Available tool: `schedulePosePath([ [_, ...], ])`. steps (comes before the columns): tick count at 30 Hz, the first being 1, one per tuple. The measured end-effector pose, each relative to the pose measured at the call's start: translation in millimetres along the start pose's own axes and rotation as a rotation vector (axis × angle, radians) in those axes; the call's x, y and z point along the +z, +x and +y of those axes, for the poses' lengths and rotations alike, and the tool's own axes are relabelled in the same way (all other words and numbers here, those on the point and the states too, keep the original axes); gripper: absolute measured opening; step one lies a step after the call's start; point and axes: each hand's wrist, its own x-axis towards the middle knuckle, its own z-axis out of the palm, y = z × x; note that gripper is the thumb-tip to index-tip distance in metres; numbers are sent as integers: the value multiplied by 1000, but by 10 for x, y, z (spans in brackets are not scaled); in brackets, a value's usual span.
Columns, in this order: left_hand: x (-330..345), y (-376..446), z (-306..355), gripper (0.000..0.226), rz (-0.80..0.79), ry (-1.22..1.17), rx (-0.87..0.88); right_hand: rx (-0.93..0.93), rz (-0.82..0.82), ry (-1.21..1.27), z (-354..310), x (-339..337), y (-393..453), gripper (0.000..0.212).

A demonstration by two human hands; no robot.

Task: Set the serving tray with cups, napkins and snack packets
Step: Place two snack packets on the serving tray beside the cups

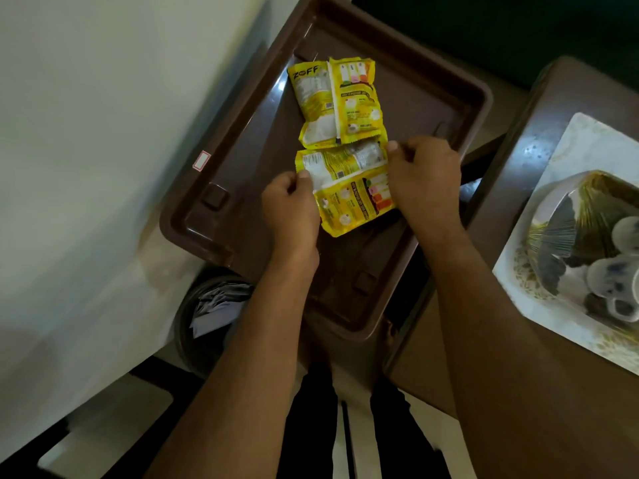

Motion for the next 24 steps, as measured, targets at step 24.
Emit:
schedulePosePath([
  [24, -362, 142, -11, 17, 157, -40, 205, -495, 392, 327, -169, 20, -535, 16],
])
